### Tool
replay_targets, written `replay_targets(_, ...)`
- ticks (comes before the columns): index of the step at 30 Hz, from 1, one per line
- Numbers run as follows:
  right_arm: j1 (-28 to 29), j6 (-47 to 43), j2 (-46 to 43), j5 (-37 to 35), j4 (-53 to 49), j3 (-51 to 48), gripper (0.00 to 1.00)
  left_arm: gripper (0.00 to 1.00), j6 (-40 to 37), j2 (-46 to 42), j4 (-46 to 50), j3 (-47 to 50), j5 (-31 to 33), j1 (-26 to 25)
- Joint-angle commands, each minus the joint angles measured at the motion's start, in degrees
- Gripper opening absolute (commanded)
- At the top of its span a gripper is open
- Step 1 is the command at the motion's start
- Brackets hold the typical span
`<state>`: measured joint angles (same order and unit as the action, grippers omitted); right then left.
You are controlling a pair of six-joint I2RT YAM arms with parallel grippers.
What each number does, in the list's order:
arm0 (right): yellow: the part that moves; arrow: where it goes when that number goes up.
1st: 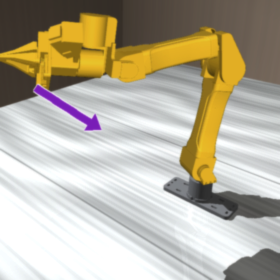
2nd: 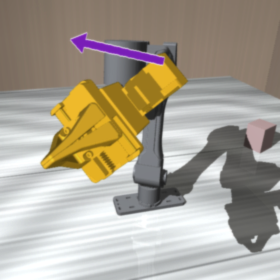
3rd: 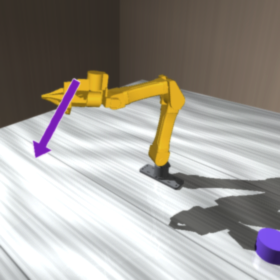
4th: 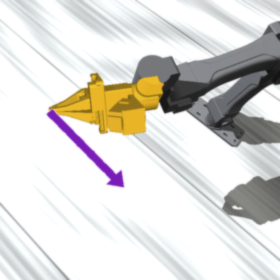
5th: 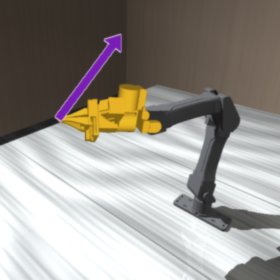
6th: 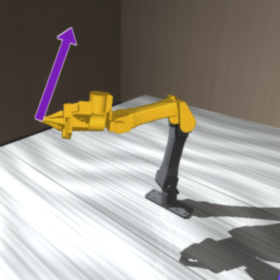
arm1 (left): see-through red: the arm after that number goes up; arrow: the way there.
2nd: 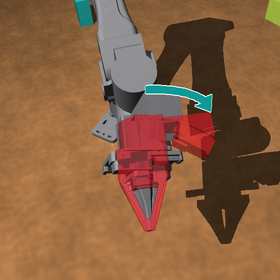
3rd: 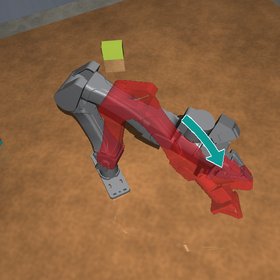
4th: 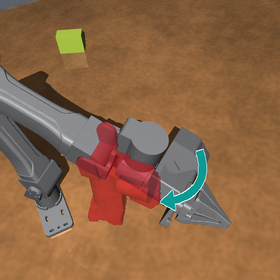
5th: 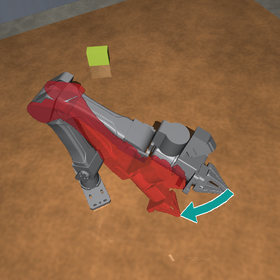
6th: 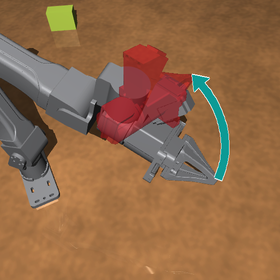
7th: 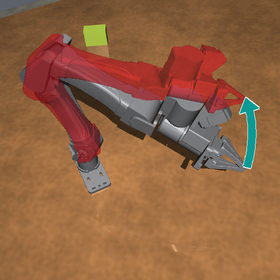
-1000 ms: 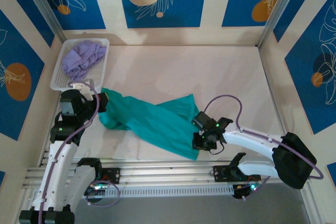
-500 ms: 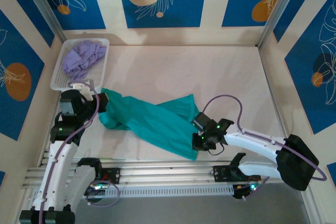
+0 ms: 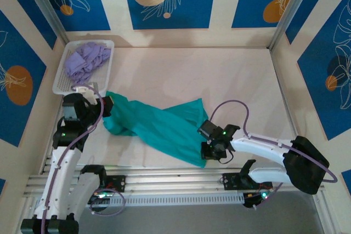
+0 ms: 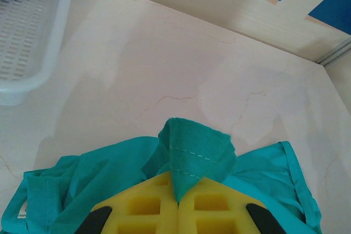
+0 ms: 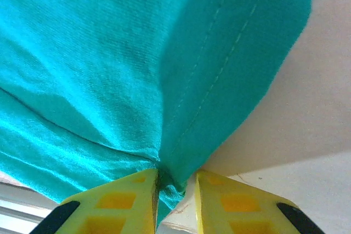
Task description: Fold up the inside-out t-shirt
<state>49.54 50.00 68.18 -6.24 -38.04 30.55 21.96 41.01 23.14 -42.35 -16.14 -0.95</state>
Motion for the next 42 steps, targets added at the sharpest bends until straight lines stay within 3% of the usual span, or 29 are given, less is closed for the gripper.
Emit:
replay_targets(1,0.5,1.1,-0.2,-0.1,0.3,1.3,0.25,0.0,-0.3,-0.3,-1.3,0.6,-1.4,1.0)
replay_targets(15,0.6,1.5,-3.7,1.3,4.3,-0.3,0.16,0.0,-0.5,-0.5,-1.1,0.8,-1.8,1.5)
replay_targets(31,0.6,1.1,-0.1,1.0,6.4,-1.7,0.19,0.0,-0.4,-0.7,-1.2,1.0,-2.1,1.6)
replay_targets(38,0.1,-2.3,-5.9,-1.8,1.2,3.0,0.0,0.0,0.1,-0.4,-1.8,0.9,-2.5,1.7)
replay_targets(42,-6.2,-8.6,-12.3,-1.0,-1.7,9.3,0.0,0.0,1.7,0.3,-3.5,-0.3,-3.9,1.7)
